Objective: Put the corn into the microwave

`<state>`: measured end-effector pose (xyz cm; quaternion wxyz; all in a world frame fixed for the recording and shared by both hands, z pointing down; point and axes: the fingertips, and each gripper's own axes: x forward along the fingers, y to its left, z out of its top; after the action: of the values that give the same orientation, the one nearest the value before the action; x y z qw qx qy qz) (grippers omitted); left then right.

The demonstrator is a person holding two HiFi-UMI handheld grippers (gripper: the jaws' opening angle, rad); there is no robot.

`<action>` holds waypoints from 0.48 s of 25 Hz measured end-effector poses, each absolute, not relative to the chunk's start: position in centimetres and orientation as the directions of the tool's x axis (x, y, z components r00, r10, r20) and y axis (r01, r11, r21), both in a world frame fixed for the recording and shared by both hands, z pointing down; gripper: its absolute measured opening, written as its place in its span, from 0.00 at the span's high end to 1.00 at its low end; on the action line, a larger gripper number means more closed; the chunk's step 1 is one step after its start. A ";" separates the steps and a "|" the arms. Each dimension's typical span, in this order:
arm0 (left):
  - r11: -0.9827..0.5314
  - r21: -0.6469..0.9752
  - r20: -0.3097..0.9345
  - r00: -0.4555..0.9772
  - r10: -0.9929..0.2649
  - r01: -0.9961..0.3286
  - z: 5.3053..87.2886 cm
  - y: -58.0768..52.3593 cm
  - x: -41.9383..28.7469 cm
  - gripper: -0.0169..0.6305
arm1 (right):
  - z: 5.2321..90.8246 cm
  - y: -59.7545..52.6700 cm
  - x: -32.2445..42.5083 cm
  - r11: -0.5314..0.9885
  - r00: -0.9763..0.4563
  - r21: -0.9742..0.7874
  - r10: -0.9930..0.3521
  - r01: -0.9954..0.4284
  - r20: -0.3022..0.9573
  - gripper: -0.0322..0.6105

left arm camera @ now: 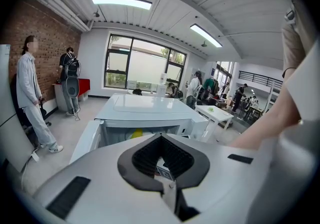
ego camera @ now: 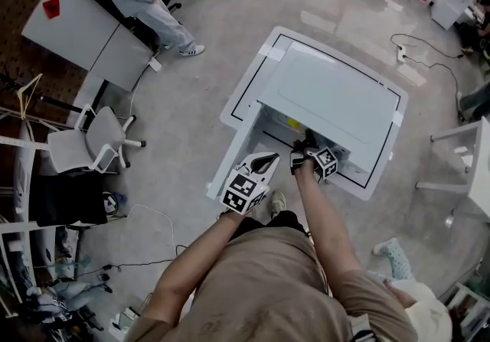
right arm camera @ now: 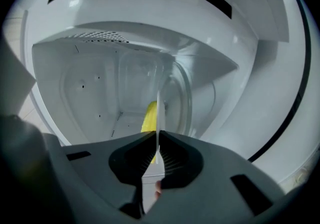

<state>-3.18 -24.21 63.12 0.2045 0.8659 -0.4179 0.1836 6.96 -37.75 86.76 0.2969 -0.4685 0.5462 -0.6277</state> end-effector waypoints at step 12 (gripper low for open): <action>-0.565 0.212 0.481 0.589 -0.650 -0.797 62.7 -23.4 -3.5 0.97 | 85.8 -37.9 5.0 -0.239 -0.487 -0.939 -0.808 -0.246 0.333 0.74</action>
<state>-3.47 -23.44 62.73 0.2078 0.8667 -0.4174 0.1771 4.96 -37.89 85.82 0.2190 -0.4567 0.5768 -0.6410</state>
